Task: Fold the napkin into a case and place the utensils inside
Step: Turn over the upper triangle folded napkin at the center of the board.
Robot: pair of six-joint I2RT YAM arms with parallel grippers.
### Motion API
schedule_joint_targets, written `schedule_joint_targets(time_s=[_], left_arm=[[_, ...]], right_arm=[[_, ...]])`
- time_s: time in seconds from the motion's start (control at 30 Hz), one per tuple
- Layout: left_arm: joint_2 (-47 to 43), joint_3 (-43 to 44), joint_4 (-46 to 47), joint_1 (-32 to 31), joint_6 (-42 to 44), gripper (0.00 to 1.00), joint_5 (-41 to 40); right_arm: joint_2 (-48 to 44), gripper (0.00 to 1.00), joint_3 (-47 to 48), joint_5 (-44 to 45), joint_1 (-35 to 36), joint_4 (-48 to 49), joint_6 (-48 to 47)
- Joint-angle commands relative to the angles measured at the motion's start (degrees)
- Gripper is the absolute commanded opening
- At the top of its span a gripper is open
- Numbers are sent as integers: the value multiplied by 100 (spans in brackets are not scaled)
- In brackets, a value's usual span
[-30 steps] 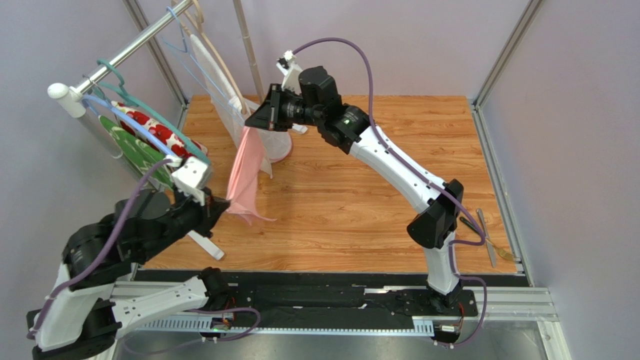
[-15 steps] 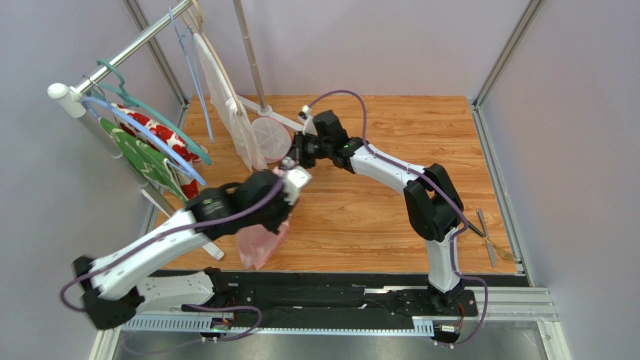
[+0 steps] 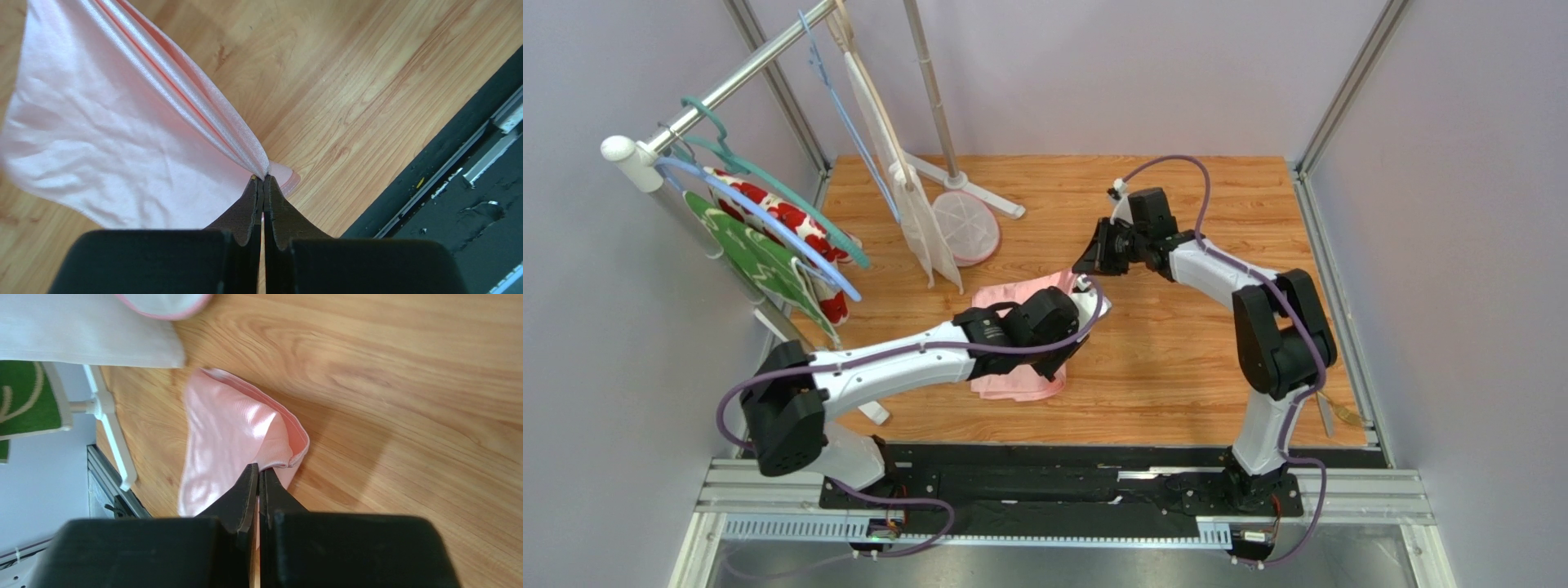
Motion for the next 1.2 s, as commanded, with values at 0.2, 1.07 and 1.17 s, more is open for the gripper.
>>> schedule_joint_targets(time_s=[0.2, 1.07, 1.17], left_arm=[[-2756, -15, -1140, -40, -190, 0, -1172], [-2630, -417, -105, 22, 583, 0, -50], [-829, -43, 611, -31, 478, 0, -159]], right_arm=[[-1056, 0, 1422, 879, 895, -350, 181], [-554, 0, 481, 730, 1293, 588, -116], [-564, 0, -305, 853, 713, 1062, -687]])
